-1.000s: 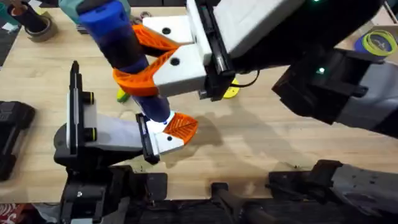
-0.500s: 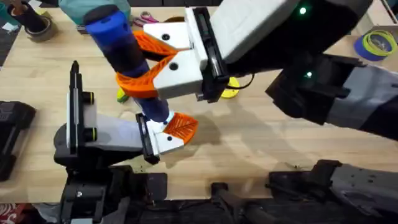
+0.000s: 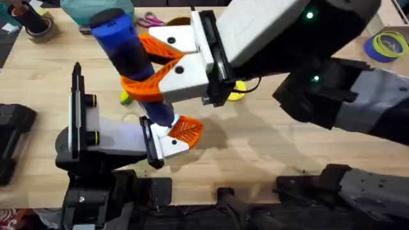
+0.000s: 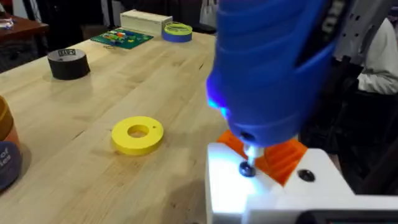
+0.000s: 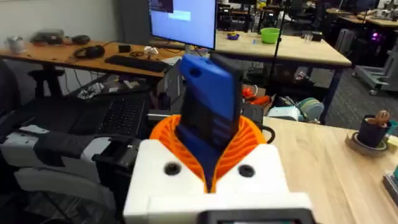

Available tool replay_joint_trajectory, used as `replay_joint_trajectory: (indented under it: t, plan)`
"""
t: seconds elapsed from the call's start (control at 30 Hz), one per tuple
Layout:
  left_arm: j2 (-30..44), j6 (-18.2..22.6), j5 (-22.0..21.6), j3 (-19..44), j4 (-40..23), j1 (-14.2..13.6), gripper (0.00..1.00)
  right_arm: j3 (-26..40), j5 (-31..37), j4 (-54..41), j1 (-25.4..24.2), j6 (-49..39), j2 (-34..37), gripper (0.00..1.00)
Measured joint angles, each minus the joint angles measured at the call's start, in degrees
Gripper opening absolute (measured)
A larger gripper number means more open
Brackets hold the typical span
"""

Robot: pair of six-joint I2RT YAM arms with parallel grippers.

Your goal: Pick up the gripper from the table and insert it into the empty holder that is missing its gripper. Then pick up a screw, insert it into the mounting hole, and use the screwdriver to tighten it. Finally, clean up the table by picking up the vegetable and placing it into the bucket.

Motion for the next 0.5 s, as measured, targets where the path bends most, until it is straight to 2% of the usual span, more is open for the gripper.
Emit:
replay_joint_trajectory:
  t: [0.5]
  plan:
    - [-0.02,0.00,0.00,0.00,-0.02,0.00,0.004,-0.59,0.02,0.02,0.00,-0.04,0.02,0.025]
